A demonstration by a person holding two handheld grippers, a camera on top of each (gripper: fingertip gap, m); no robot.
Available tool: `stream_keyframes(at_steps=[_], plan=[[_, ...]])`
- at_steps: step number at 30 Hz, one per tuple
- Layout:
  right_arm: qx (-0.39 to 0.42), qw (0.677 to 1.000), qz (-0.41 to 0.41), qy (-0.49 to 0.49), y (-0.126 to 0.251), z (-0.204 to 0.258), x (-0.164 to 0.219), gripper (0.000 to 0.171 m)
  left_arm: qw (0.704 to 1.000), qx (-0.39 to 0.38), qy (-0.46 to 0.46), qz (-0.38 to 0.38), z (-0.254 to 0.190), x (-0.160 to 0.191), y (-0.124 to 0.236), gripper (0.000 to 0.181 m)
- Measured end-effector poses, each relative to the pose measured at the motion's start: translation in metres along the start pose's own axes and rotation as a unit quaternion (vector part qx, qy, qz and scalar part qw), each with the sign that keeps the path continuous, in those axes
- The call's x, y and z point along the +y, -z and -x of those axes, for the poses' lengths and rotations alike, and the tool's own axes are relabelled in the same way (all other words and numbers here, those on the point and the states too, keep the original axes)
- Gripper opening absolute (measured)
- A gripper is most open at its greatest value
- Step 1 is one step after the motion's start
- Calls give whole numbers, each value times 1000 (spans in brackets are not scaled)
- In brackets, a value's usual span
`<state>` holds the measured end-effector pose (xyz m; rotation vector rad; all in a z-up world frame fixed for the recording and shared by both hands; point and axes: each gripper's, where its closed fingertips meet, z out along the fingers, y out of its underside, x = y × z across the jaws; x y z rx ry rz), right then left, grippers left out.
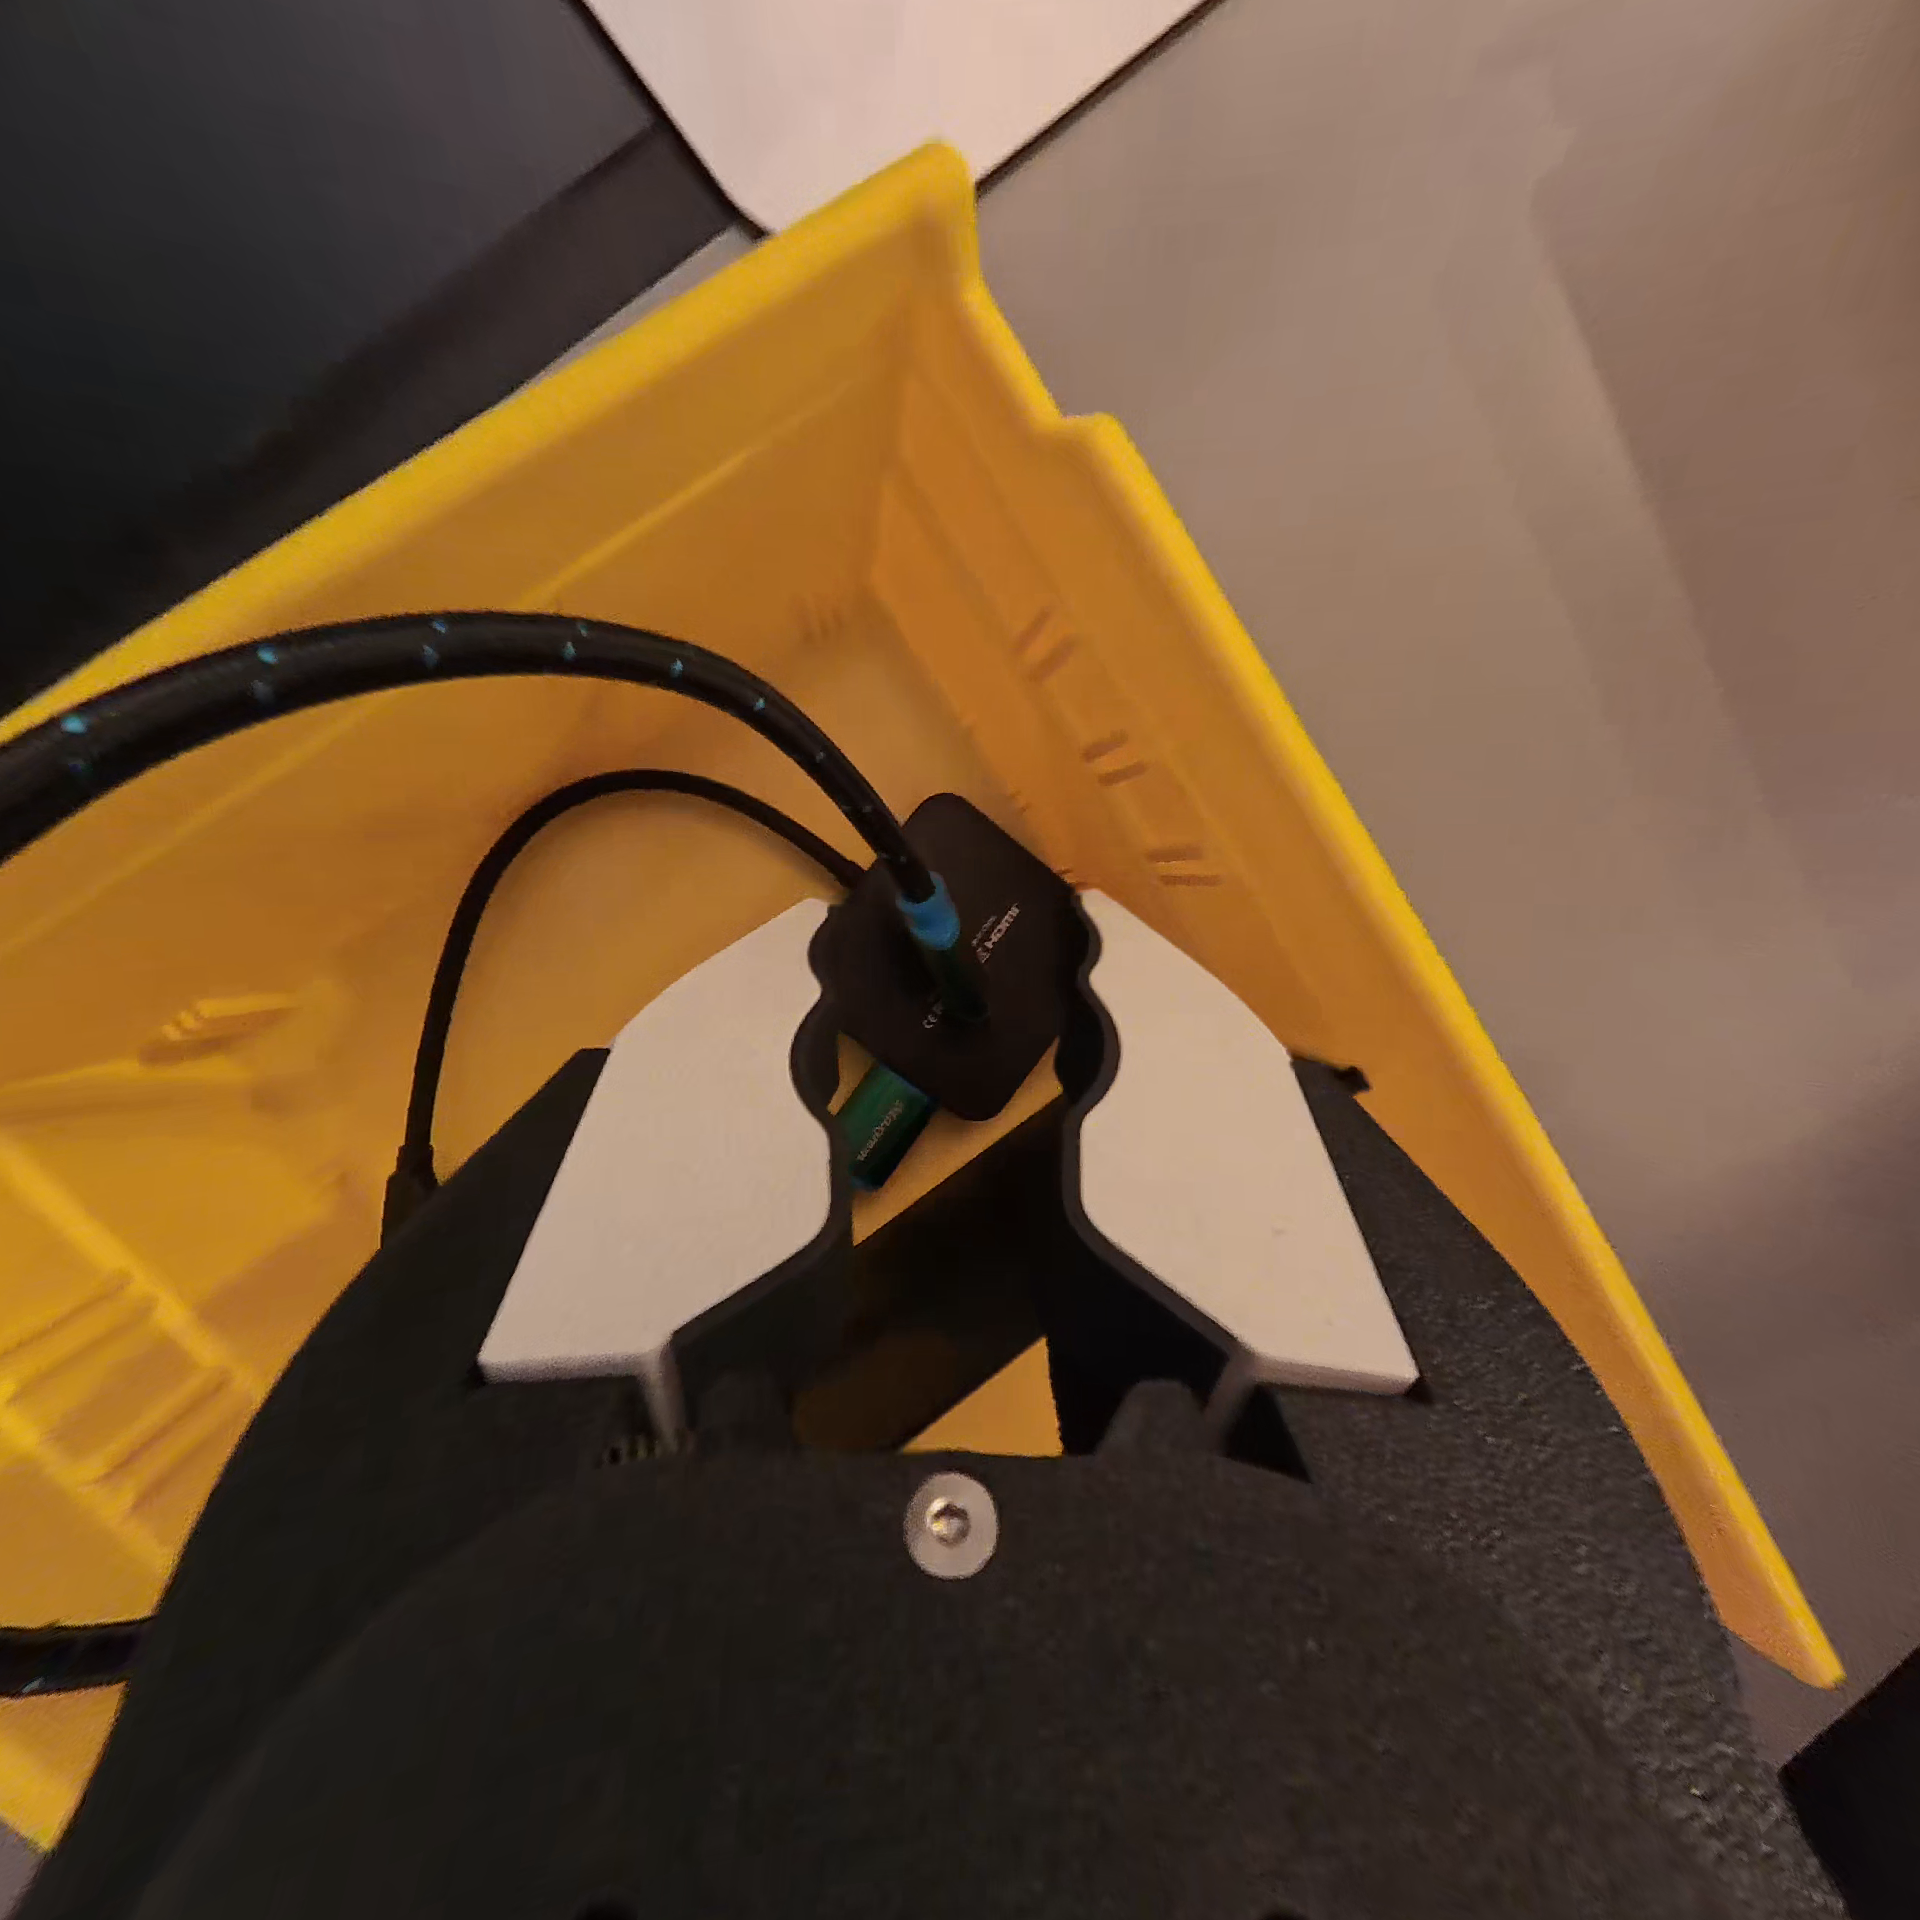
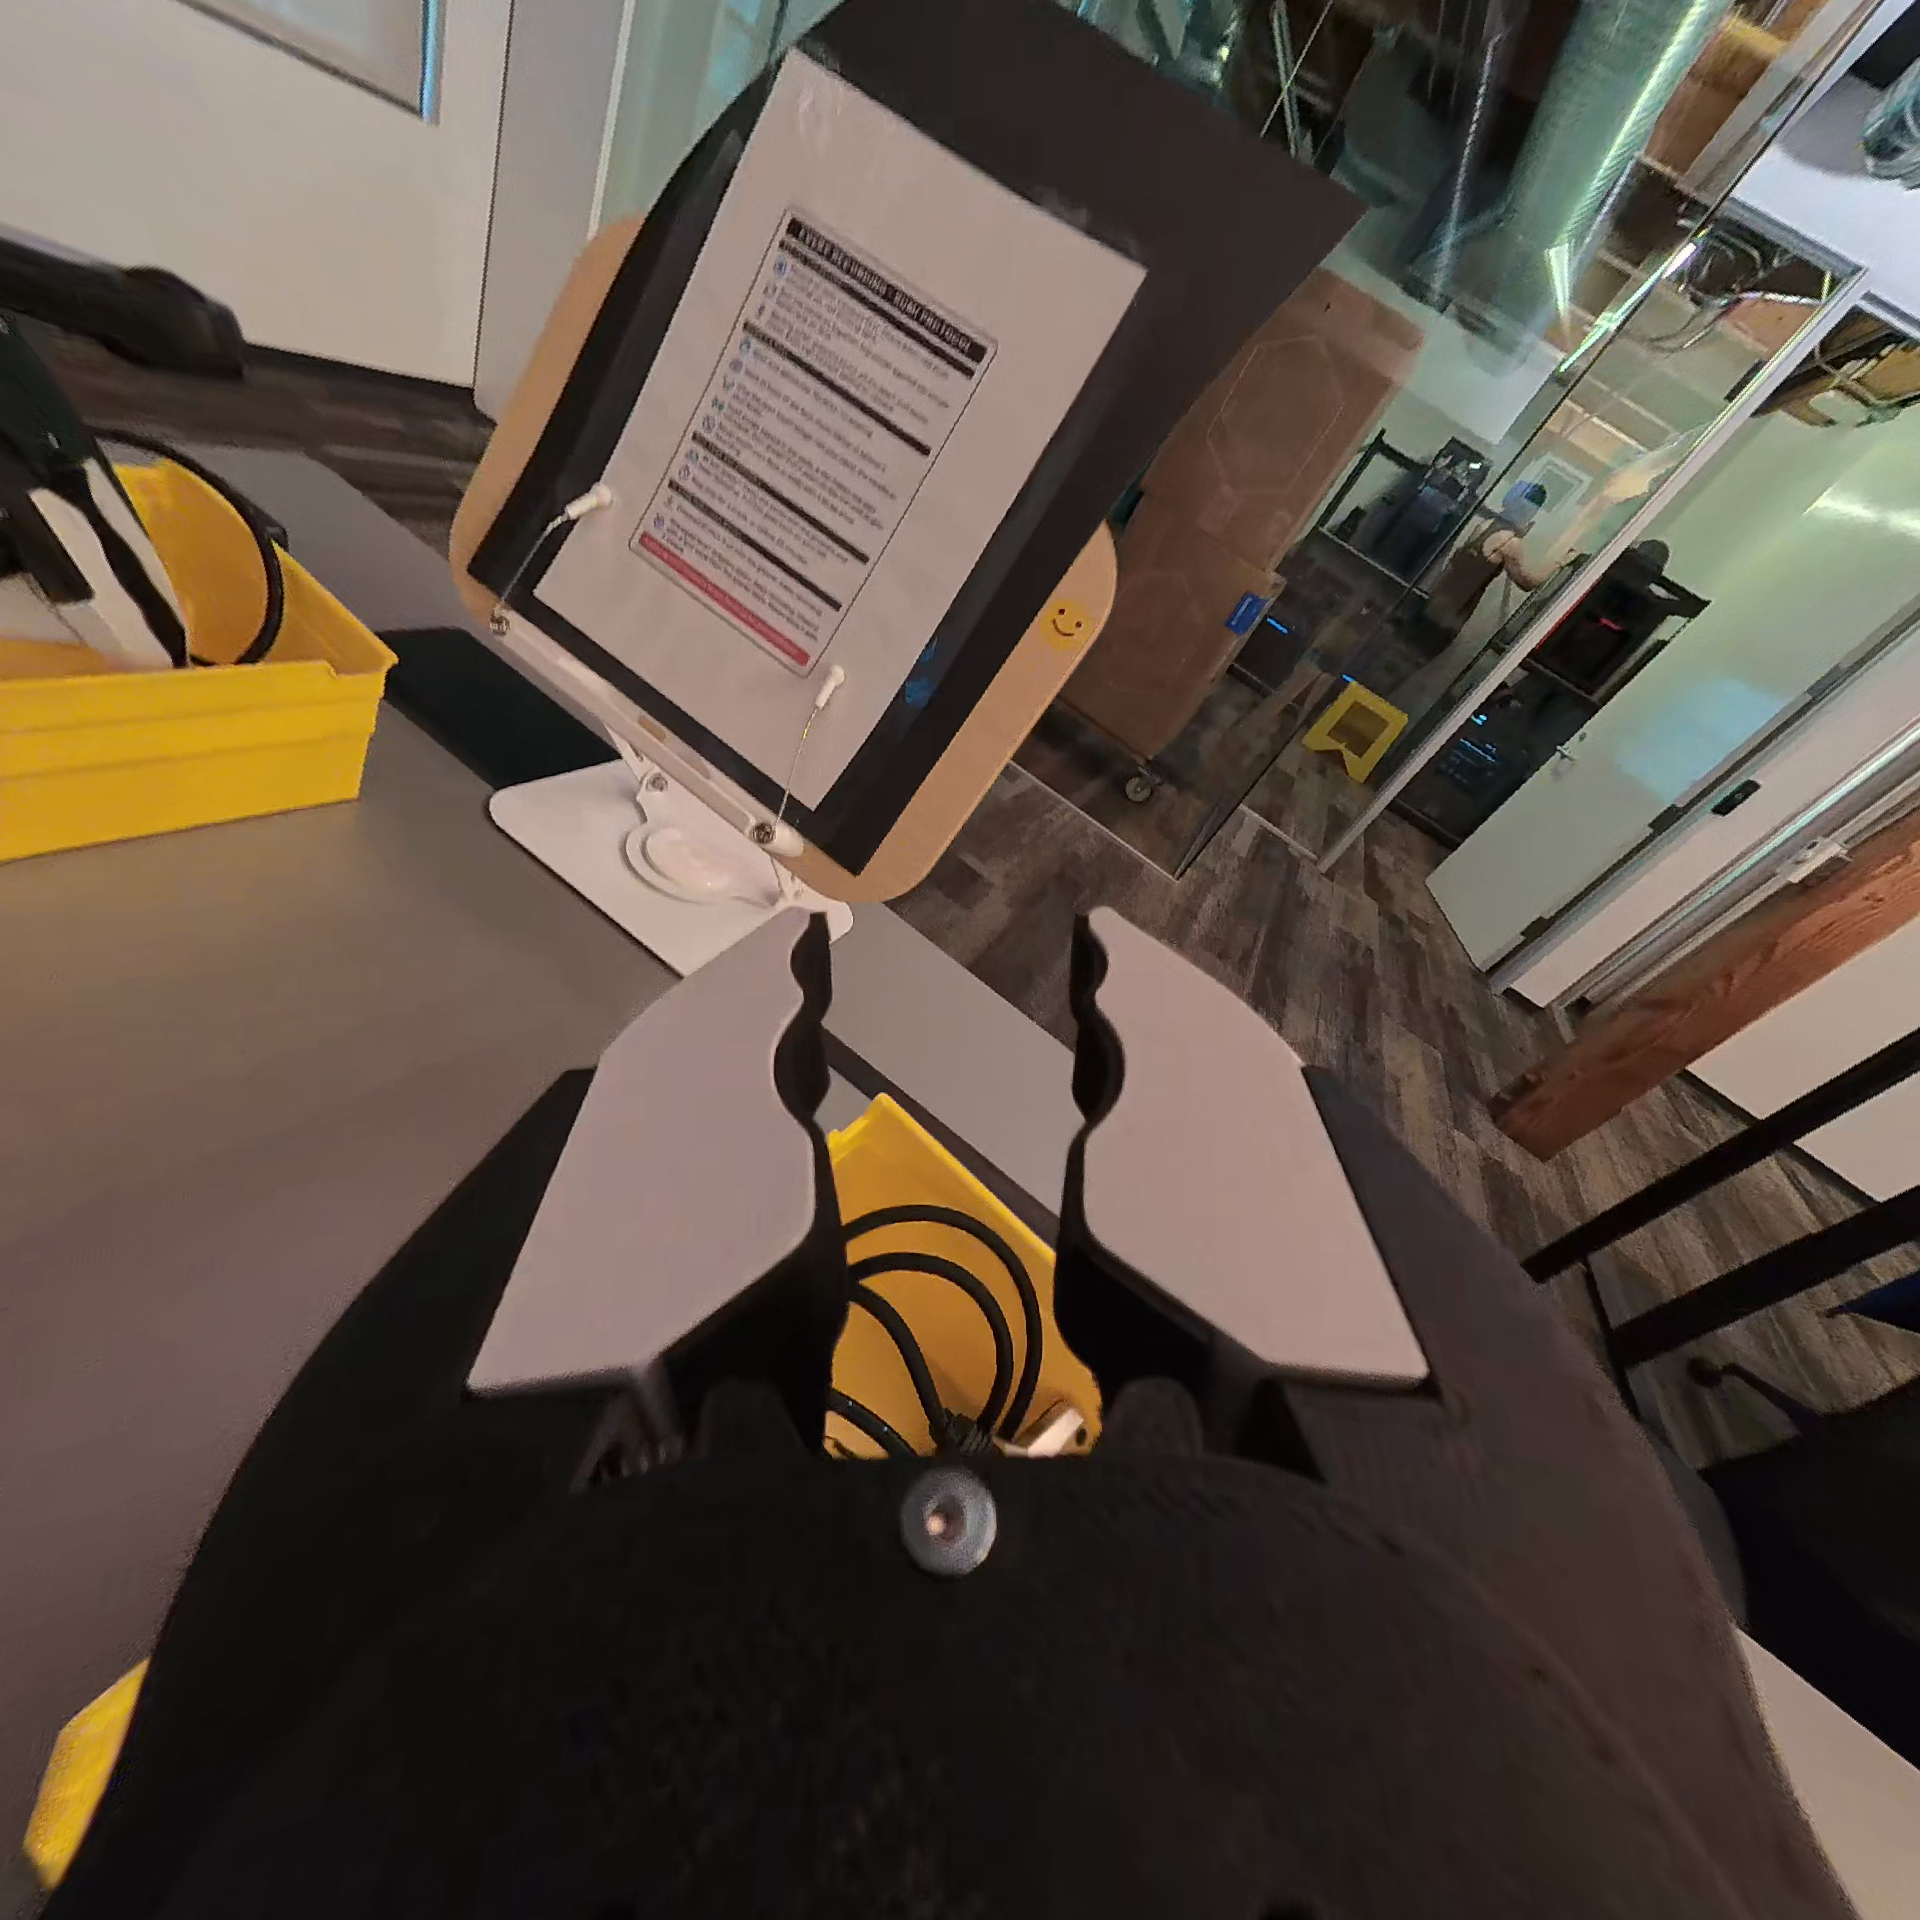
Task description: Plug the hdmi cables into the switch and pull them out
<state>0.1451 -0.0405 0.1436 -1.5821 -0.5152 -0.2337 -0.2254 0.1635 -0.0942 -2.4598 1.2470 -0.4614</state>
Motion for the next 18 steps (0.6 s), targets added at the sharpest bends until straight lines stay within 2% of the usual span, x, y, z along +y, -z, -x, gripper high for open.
stream_keyframes(at_steps=[3, 11, 13, 18], plan=[[-3, 1000, 17, 16, -6, 4, 6, 45, 1000, -12, 5, 26, 6, 7, -9, 38], [-14, 999, 22, 22, -9, 7, 8, 45, 997, 16, 34, 62, 7, 20, -23, 25], [-15, 999, 23, 23, -9, 8, 9, 44, 997, 40, 34, 59, 2, 19, -24, 14], [-18, 999, 31, 36, -12, 10, 11, 44, 998, 33, 15, 52, 4, 17, -17, 13]])
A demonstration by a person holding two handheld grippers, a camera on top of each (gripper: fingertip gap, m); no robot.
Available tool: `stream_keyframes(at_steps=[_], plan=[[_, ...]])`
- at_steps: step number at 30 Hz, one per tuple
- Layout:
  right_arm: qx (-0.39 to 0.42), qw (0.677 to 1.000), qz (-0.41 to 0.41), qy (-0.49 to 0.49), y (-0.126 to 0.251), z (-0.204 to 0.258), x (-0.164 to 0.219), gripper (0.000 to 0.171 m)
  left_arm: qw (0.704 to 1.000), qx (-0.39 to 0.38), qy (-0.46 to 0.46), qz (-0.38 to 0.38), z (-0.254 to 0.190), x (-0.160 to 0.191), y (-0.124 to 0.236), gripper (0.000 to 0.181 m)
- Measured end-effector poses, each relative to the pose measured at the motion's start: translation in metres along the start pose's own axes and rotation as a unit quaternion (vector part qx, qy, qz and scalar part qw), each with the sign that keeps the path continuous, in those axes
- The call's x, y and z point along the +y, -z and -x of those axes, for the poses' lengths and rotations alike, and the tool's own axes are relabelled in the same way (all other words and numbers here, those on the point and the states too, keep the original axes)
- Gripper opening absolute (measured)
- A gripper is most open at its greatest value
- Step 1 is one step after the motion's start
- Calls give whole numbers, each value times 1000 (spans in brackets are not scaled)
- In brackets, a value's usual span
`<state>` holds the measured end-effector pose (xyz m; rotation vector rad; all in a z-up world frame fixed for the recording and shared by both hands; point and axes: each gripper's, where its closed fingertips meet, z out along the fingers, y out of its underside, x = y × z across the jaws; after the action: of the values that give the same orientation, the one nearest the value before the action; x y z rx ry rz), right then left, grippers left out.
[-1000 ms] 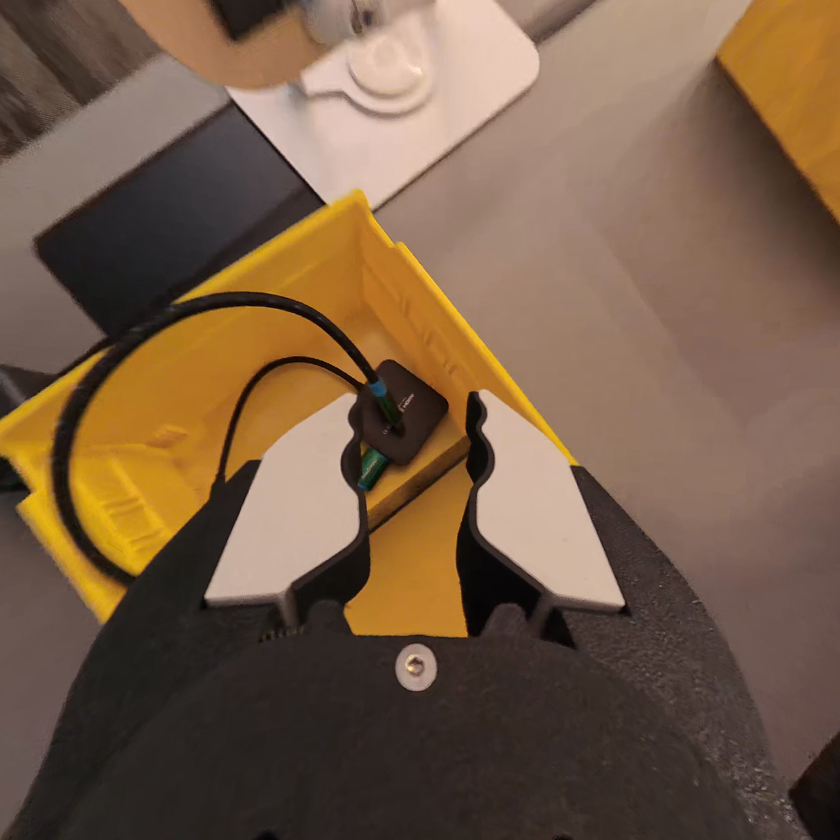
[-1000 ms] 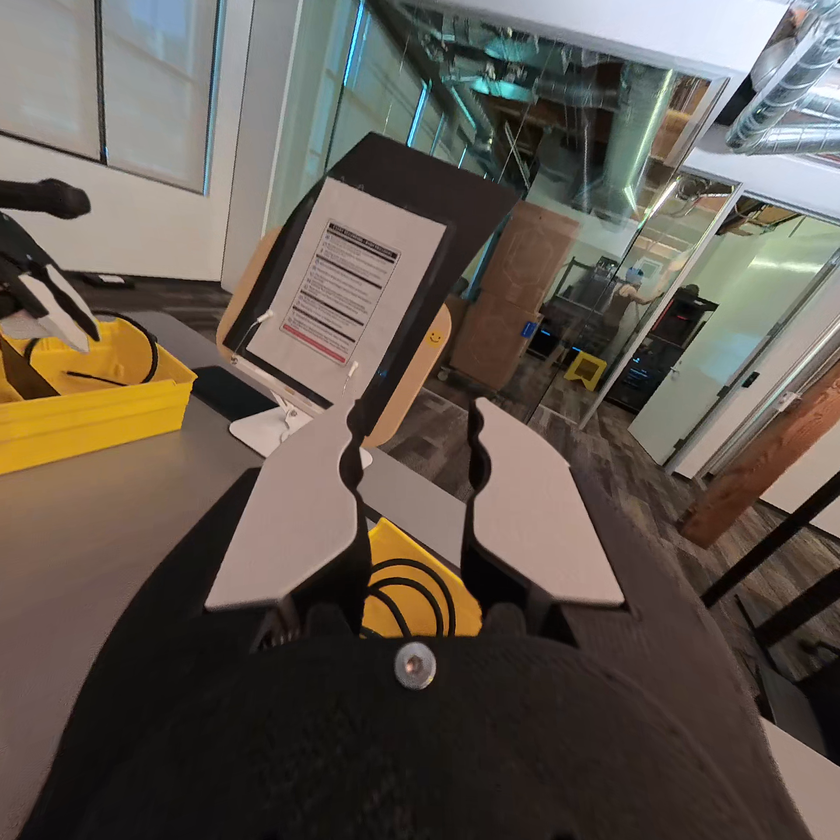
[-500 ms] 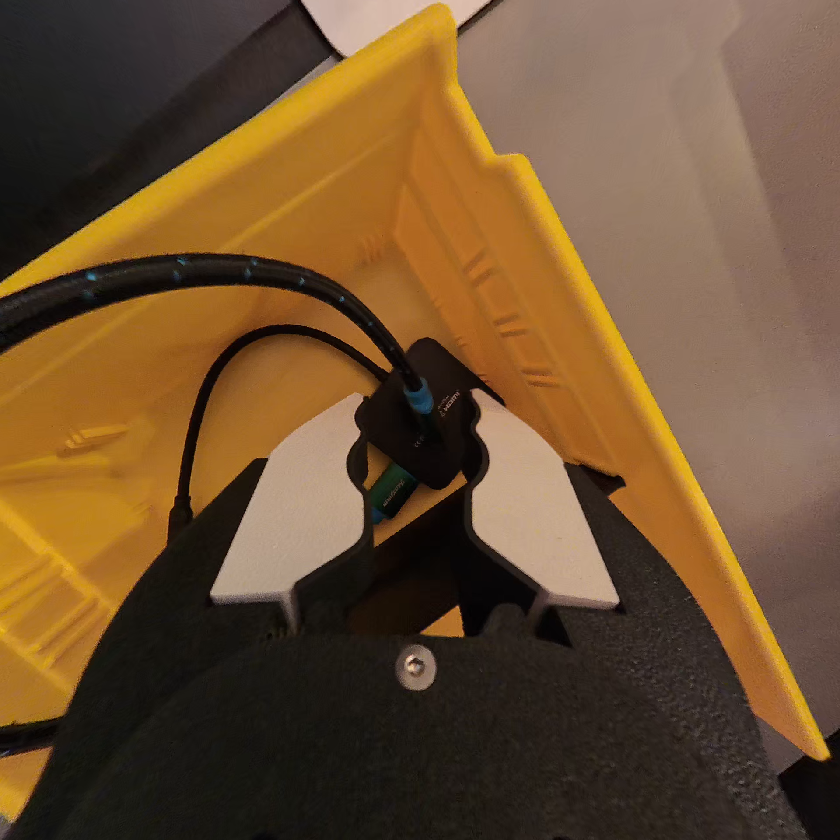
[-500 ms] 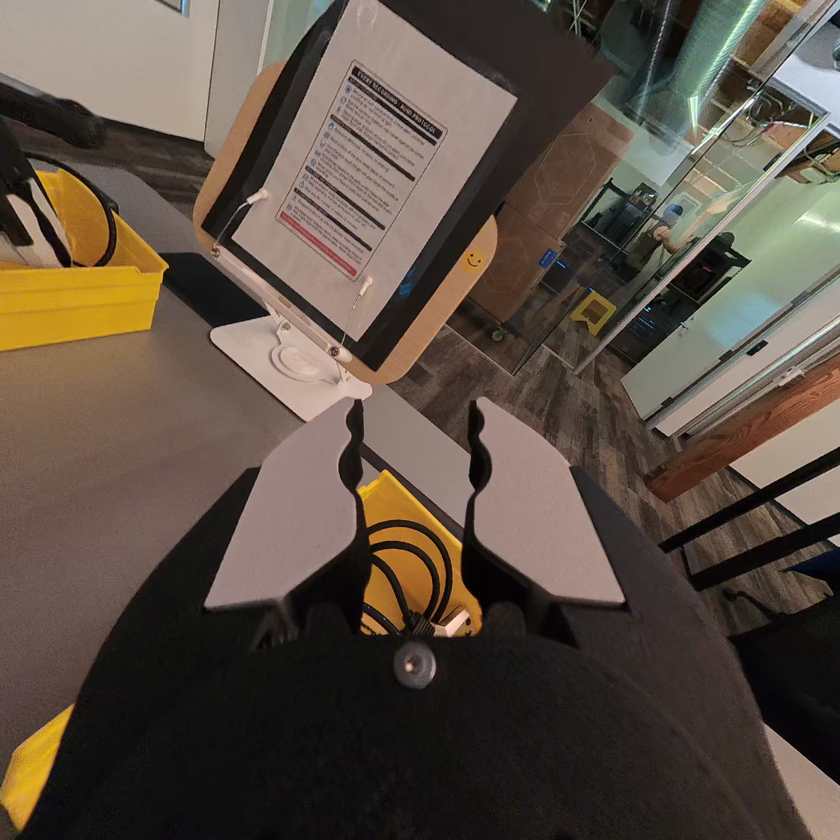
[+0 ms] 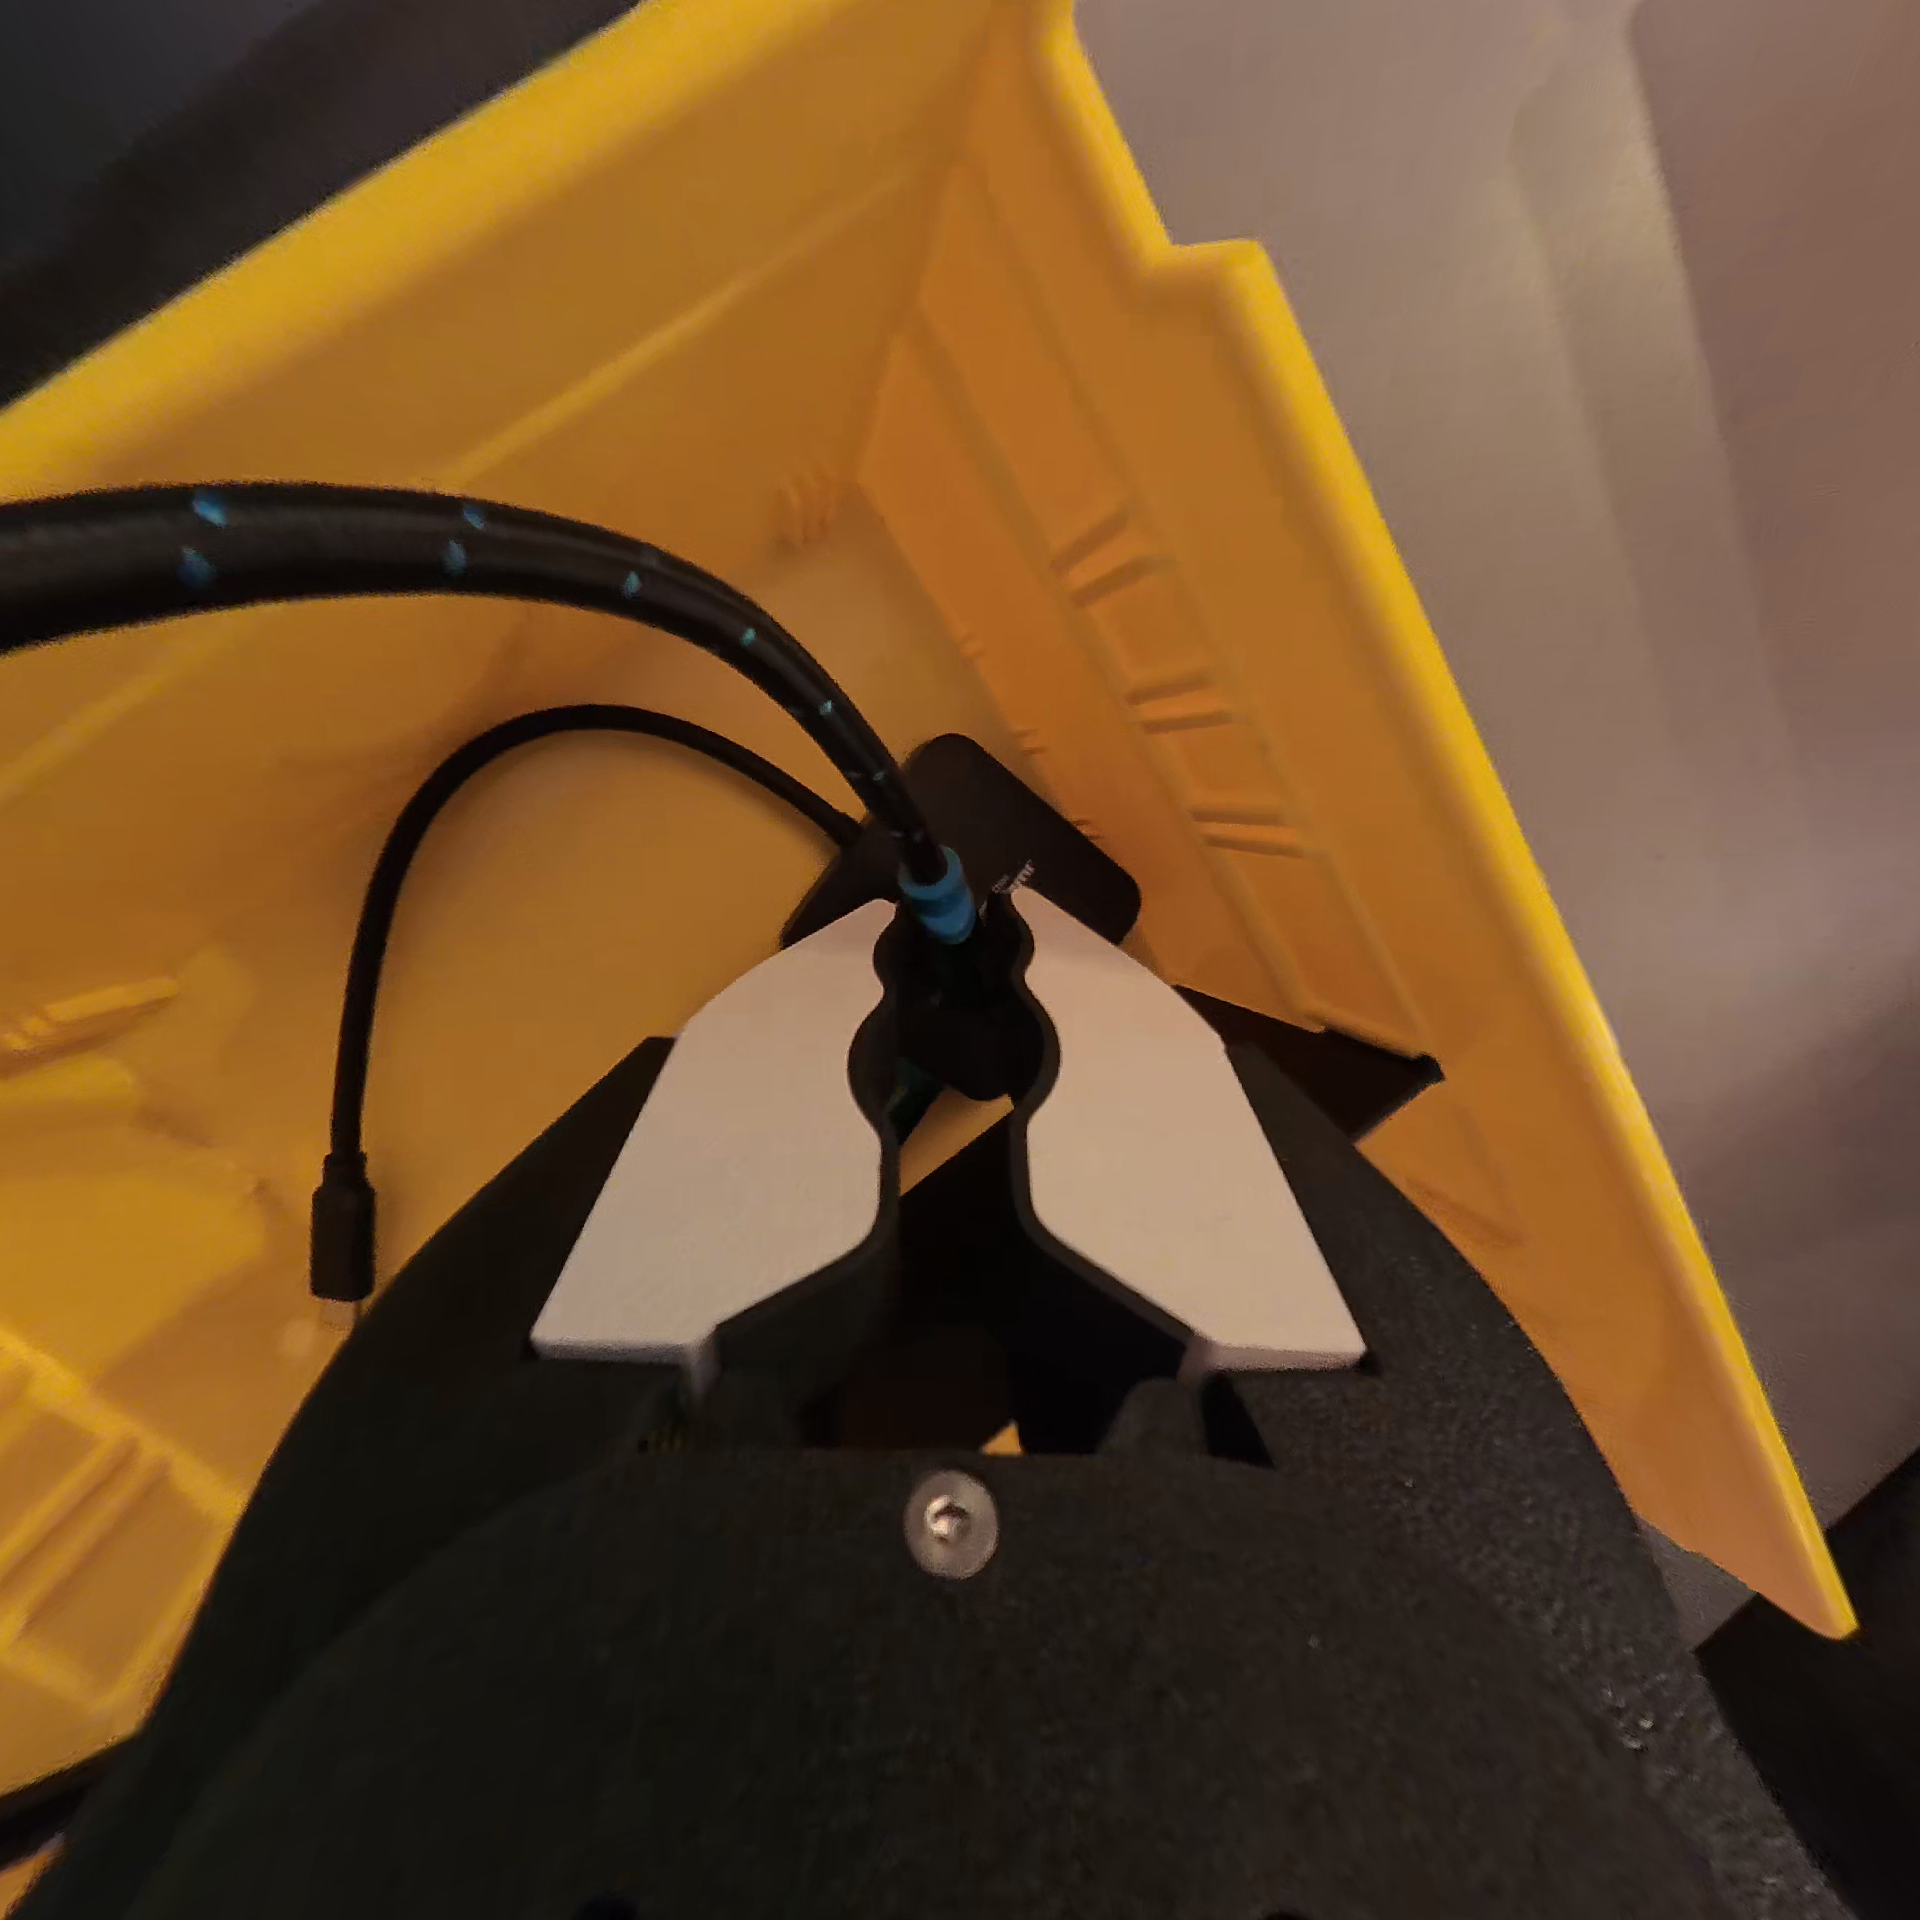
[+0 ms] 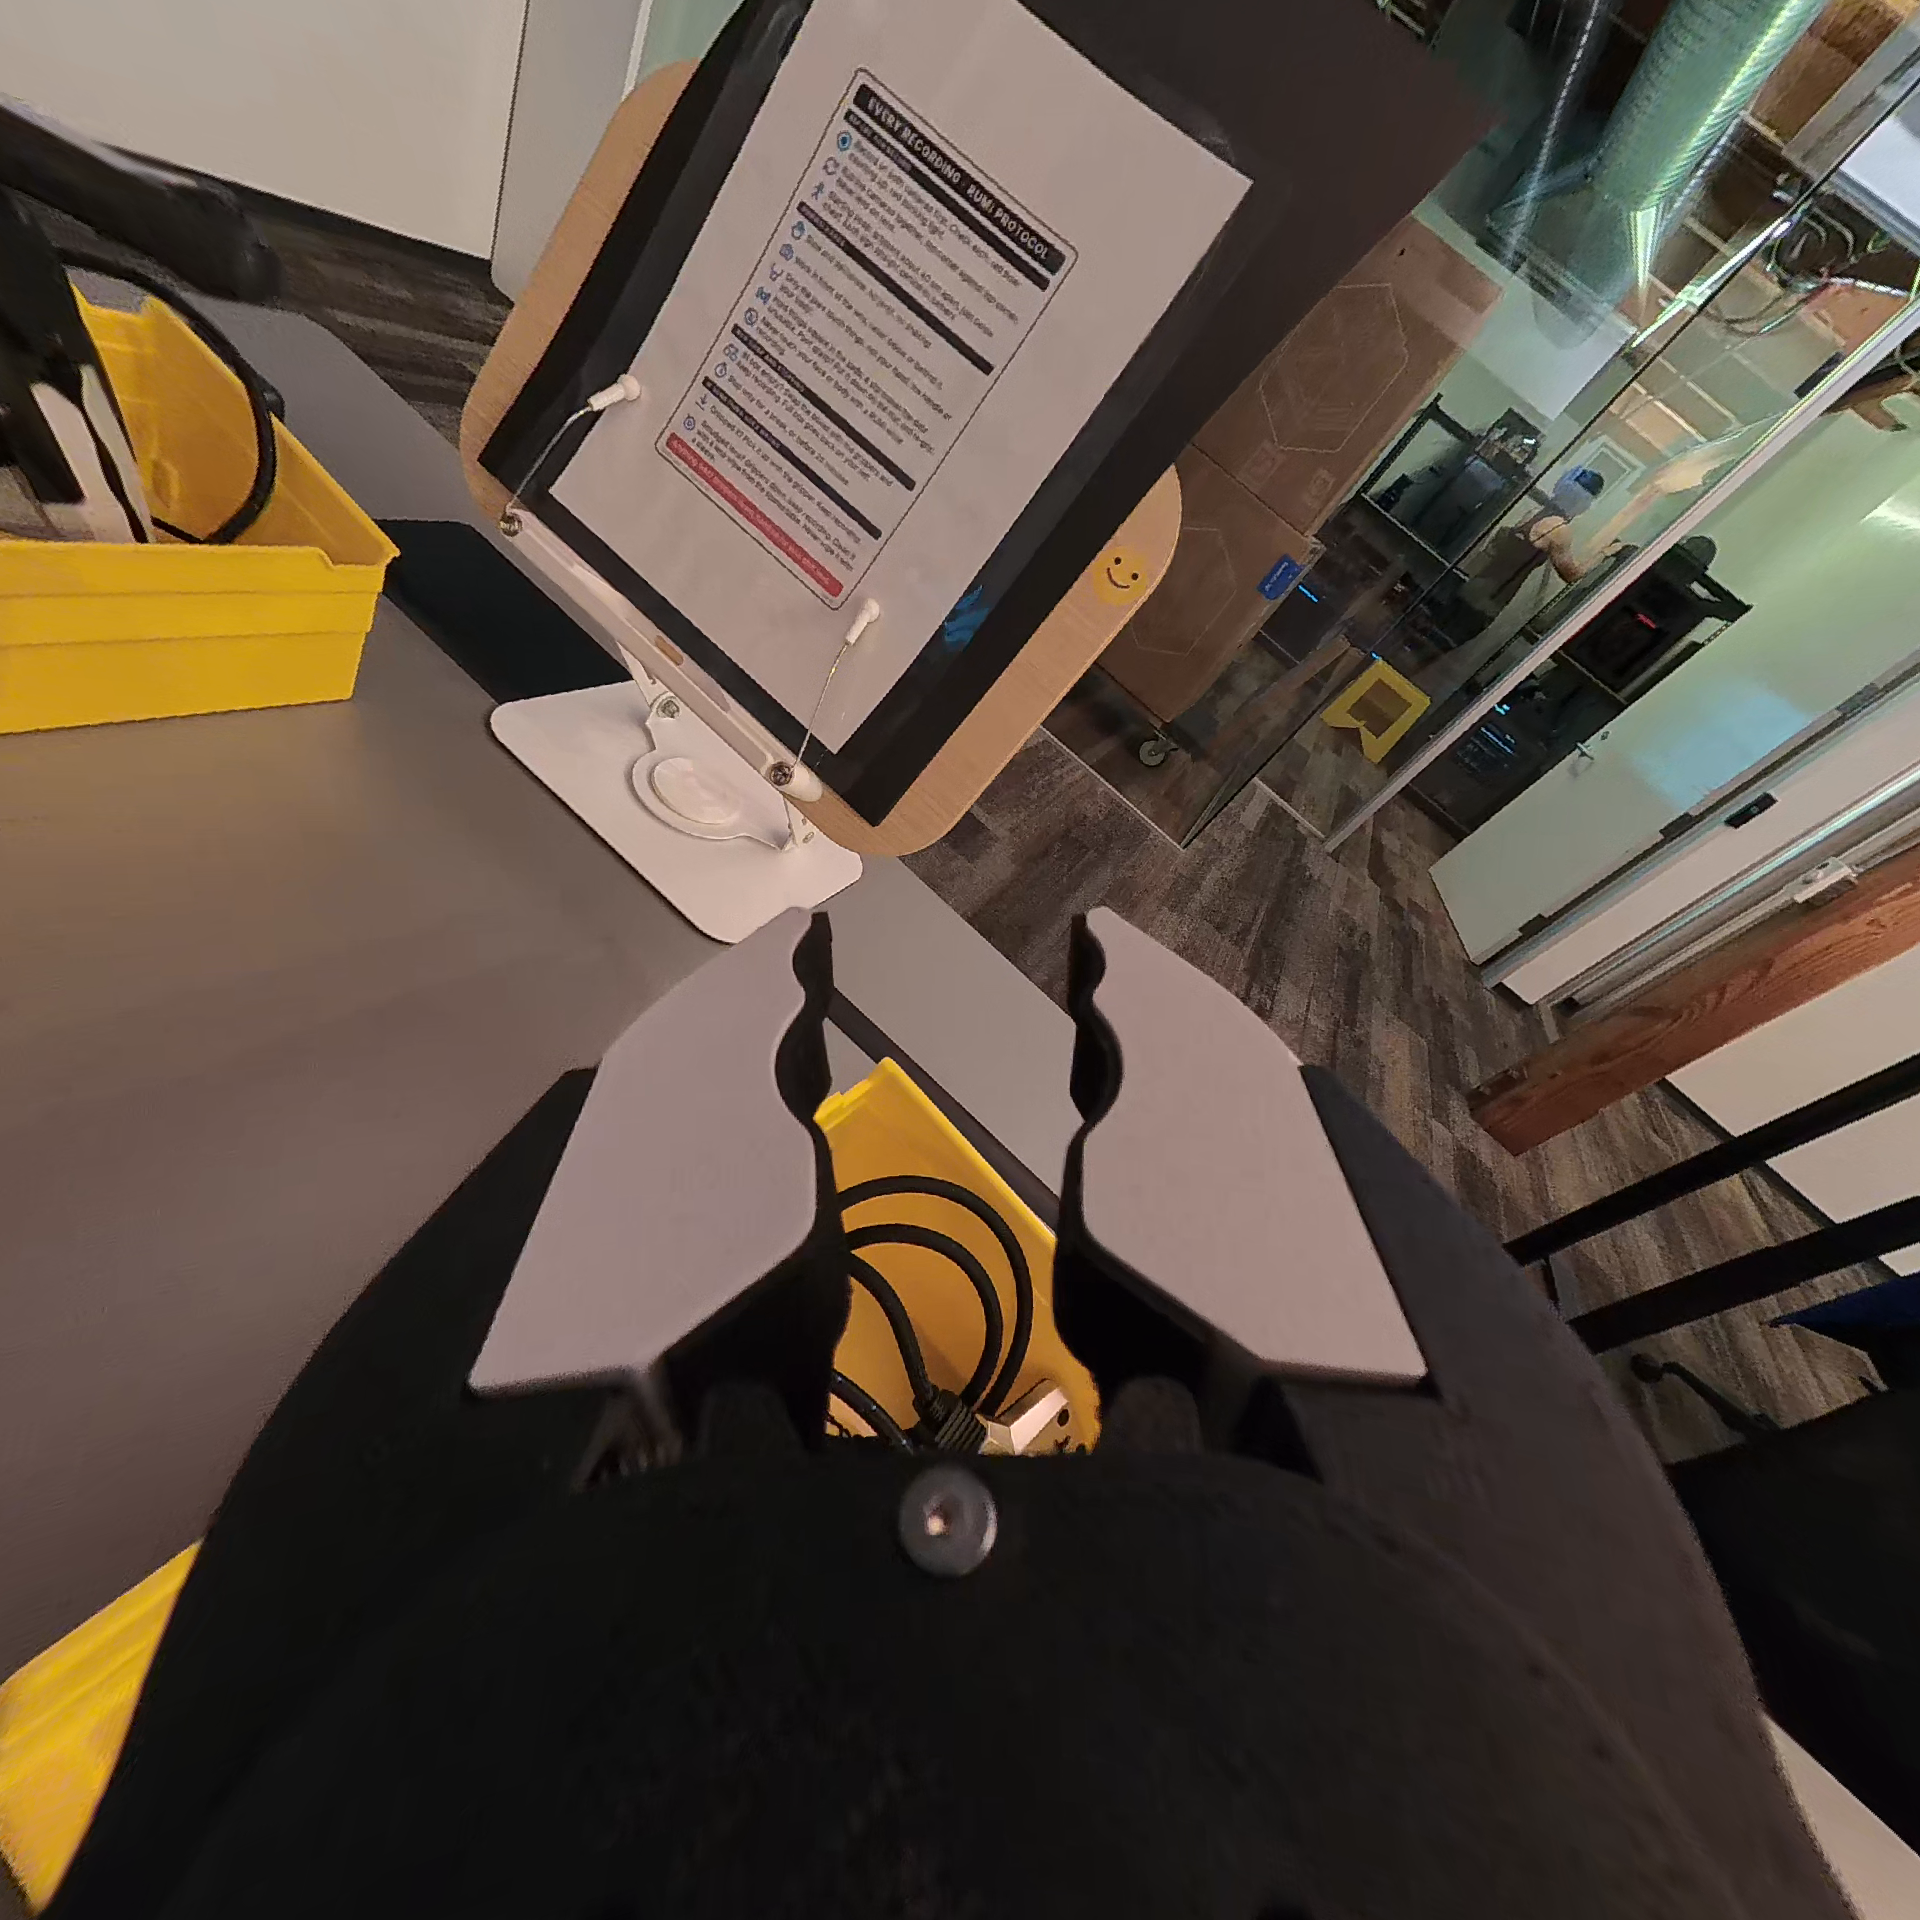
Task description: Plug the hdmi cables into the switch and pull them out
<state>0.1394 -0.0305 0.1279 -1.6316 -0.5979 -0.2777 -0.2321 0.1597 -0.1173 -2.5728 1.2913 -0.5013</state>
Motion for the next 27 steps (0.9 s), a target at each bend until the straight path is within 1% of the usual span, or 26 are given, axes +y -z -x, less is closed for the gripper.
stream_keyframes(at_steps=[4, 9, 16, 20, 22, 24, 27], plan=[[1, 1000, 2, 10, -1, 2, -1, 44, 999, 9, -12, -47, -10, -10, 24, 13], [-9, 1000, 4, 18, -7, 10, -1, 44, 993, -9, -35, -111, -21, -23, 61, 13], [-45, 998, 18, 42, -25, 38, -1, 43, 978, -36, -70, -194, -44, -37, 109, 15], [-73, 996, 20, 54, -38, 60, -2, 42, 967, 7, -90, -238, -66, -38, 132, 15], [-79, 995, 1, 53, -43, 69, -10, 37, 958, 37, -102, -264, -80, -38, 146, 16], [-96, 994, -28, 43, -48, 82, -19, 36, 948, 56, -114, -293, -93, -39, 163, 15], [-147, 987, -54, 25, -54, 110, -27, 37, 930, 66, -140, -335, -113, -38, 187, 16]])
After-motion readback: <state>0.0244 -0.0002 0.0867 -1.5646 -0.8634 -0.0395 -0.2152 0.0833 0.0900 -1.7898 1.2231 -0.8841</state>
